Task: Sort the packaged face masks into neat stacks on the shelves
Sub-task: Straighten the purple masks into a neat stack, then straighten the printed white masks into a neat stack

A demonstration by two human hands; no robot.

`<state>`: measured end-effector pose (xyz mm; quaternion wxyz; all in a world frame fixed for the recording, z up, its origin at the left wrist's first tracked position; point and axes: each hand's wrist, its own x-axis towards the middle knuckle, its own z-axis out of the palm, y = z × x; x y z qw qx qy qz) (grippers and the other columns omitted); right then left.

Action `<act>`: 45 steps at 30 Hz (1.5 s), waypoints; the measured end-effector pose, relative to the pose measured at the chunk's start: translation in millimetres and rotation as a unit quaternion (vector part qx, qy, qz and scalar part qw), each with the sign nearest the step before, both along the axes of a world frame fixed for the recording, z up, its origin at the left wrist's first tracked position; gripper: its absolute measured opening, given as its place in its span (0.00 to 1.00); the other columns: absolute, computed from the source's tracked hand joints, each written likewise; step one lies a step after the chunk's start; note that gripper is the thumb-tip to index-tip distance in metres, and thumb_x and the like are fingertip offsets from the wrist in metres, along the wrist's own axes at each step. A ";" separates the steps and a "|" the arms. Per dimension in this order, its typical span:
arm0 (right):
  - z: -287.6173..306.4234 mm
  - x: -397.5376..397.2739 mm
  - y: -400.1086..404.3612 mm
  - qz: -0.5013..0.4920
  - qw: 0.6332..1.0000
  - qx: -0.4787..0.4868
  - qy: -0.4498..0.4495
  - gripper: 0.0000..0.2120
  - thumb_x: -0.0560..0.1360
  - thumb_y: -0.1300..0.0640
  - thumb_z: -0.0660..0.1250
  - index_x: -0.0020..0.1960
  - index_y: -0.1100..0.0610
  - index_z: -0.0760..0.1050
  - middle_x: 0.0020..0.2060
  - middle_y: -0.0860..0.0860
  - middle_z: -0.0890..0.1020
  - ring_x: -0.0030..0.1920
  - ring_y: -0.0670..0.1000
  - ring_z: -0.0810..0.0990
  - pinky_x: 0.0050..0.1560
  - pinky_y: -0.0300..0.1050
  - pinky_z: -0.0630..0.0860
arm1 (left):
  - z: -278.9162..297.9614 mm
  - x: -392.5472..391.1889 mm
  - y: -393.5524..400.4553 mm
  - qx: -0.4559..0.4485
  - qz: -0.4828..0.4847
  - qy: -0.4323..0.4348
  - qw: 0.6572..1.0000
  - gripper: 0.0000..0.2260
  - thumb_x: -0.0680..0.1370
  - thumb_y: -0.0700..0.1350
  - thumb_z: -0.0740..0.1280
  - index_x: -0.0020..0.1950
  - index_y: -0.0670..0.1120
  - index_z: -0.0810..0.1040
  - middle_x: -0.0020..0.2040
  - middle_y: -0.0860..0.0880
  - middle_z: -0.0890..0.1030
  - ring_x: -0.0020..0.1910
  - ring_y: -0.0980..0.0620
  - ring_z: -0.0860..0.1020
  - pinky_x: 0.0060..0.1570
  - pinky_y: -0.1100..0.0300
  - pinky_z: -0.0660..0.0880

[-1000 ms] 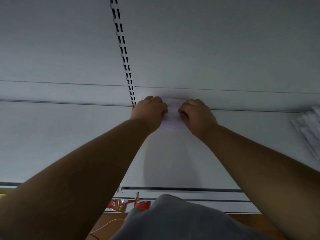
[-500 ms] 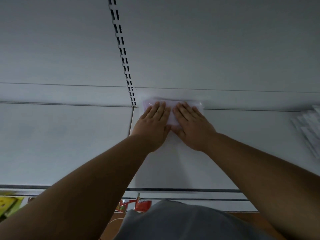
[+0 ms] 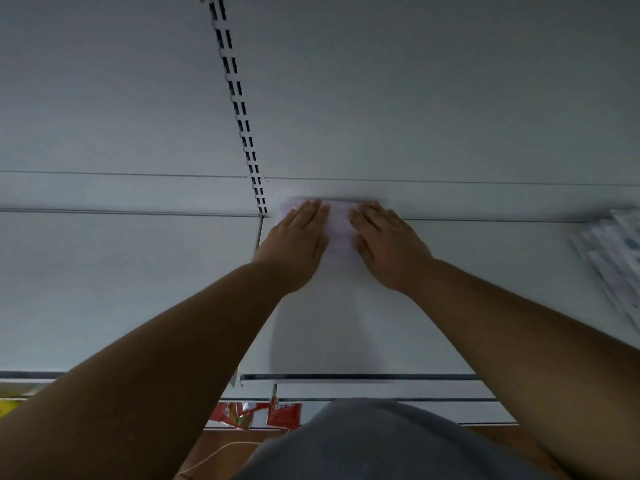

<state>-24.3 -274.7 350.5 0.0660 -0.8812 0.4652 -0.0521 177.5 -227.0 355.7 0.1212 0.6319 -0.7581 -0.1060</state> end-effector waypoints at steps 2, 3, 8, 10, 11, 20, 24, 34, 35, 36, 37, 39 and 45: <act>-0.5 -1.7 1.5 0.002 1.000 0.008 0.020 0.29 0.83 0.45 0.46 0.80 0.57 0.54 0.79 0.58 0.58 0.79 0.57 0.53 0.77 0.50 0.48 | -2.4 -0.5 2.2 -0.032 0.039 0.017 0.999 0.23 0.85 0.47 0.54 0.80 0.46 0.59 0.81 0.47 0.57 0.80 0.47 0.53 0.78 0.54 0.51; 0.4 -1.6 0.3 0.005 1.000 0.006 0.027 0.28 0.84 0.48 0.50 0.80 0.56 0.53 0.79 0.57 0.57 0.80 0.56 0.52 0.77 0.50 0.47 | -3.7 -1.3 2.0 -0.031 0.053 0.012 0.998 0.22 0.84 0.45 0.55 0.79 0.46 0.62 0.80 0.46 0.60 0.80 0.47 0.55 0.77 0.53 0.52; 23.9 -2.2 3.5 0.001 1.000 -0.026 -0.015 0.28 0.84 0.49 0.55 0.79 0.60 0.55 0.79 0.58 0.57 0.80 0.55 0.51 0.77 0.47 0.45 | 9.8 -10.7 3.8 -0.046 0.070 0.002 0.996 0.23 0.82 0.42 0.58 0.78 0.49 0.64 0.79 0.47 0.62 0.79 0.46 0.57 0.76 0.50 0.54; 36.8 -6.3 9.5 -0.006 0.999 -0.035 -0.042 0.27 0.84 0.50 0.54 0.79 0.61 0.55 0.79 0.57 0.57 0.80 0.54 0.51 0.77 0.46 0.45 | 19.7 -20.2 11.3 -0.106 0.064 0.010 0.992 0.22 0.80 0.38 0.59 0.75 0.48 0.68 0.75 0.46 0.69 0.75 0.44 0.65 0.74 0.48 0.61; 43.0 -10.7 13.5 -0.015 0.998 -0.039 -0.055 0.27 0.84 0.51 0.54 0.79 0.62 0.54 0.79 0.57 0.57 0.80 0.54 0.51 0.78 0.46 0.45 | 23.1 -27.0 16.0 -0.135 0.059 0.019 0.989 0.21 0.79 0.36 0.61 0.72 0.47 0.72 0.71 0.45 0.73 0.71 0.43 0.69 0.71 0.48 0.65; 70.9 -108.0 46.9 -0.141 0.981 -0.045 -0.125 0.26 0.83 0.52 0.57 0.78 0.60 0.59 0.77 0.56 0.63 0.77 0.55 0.60 0.78 0.49 0.54 | 25.9 -110.6 32.8 -0.138 -0.072 0.071 0.985 0.16 0.75 0.33 0.65 0.61 0.44 0.80 0.59 0.45 0.81 0.56 0.43 0.79 0.57 0.48 0.76; 71.4 -161.9 60.1 -0.182 0.974 -0.041 -0.129 0.25 0.83 0.50 0.56 0.78 0.59 0.61 0.76 0.55 0.65 0.76 0.56 0.62 0.76 0.54 0.59 | 25.8 -163.6 25.0 -0.120 -0.136 0.059 0.982 0.15 0.79 0.37 0.63 0.64 0.45 0.79 0.60 0.46 0.80 0.57 0.44 0.78 0.59 0.49 0.75; 73.3 -319.4 68.6 -0.219 0.960 -0.053 -0.166 0.21 0.82 0.53 0.61 0.72 0.61 0.69 0.69 0.57 0.74 0.68 0.57 0.72 0.70 0.51 0.66 | 16.8 -326.0 11.5 -0.096 -0.161 0.080 0.979 0.14 0.79 0.39 0.63 0.64 0.46 0.79 0.60 0.46 0.79 0.57 0.44 0.78 0.58 0.52 0.72; 72.8 -337.3 64.6 -0.220 0.960 -0.050 -0.166 0.21 0.81 0.53 0.62 0.71 0.60 0.70 0.68 0.57 0.74 0.68 0.57 0.72 0.70 0.51 0.67 | 16.6 -341.3 10.6 -0.093 -0.154 0.085 0.980 0.14 0.79 0.40 0.63 0.64 0.46 0.79 0.61 0.46 0.79 0.57 0.44 0.78 0.59 0.52 0.73; 72.0 -354.6 60.1 -0.220 0.961 -0.047 -0.161 0.21 0.81 0.53 0.62 0.71 0.60 0.71 0.68 0.57 0.74 0.68 0.57 0.71 0.70 0.51 0.67 | 16.4 -356.1 9.9 -0.089 -0.147 0.089 0.981 0.14 0.79 0.40 0.63 0.64 0.46 0.79 0.61 0.47 0.79 0.57 0.45 0.78 0.60 0.52 0.73; 70.7 -370.6 55.1 -0.221 0.962 -0.045 -0.151 0.21 0.81 0.52 0.62 0.71 0.60 0.71 0.69 0.56 0.73 0.69 0.57 0.70 0.71 0.51 0.66 | 16.2 -370.2 9.4 -0.085 -0.141 0.091 0.982 0.14 0.79 0.40 0.63 0.64 0.46 0.79 0.60 0.47 0.79 0.57 0.45 0.78 0.60 0.51 0.74; 64.7 -397.9 45.1 -0.231 0.966 -0.034 -0.113 0.23 0.81 0.50 0.61 0.73 0.59 0.68 0.72 0.56 0.70 0.73 0.58 0.66 0.74 0.52 0.61 | 14.5 -396.7 7.3 -0.074 -0.129 0.102 0.984 0.14 0.79 0.41 0.62 0.64 0.47 0.78 0.60 0.47 0.79 0.57 0.45 0.78 0.60 0.50 0.74; 34.9 -434.4 31.6 -0.230 0.970 0.082 -0.011 0.26 0.81 0.42 0.56 0.76 0.52 0.63 0.78 0.54 0.60 0.78 0.56 0.56 0.76 0.57 0.55 | 16.0 -459.7 -1.8 0.048 -0.055 0.185 0.980 0.14 0.80 0.42 0.63 0.65 0.51 0.76 0.64 0.50 0.75 0.61 0.51 0.76 0.63 0.56 0.72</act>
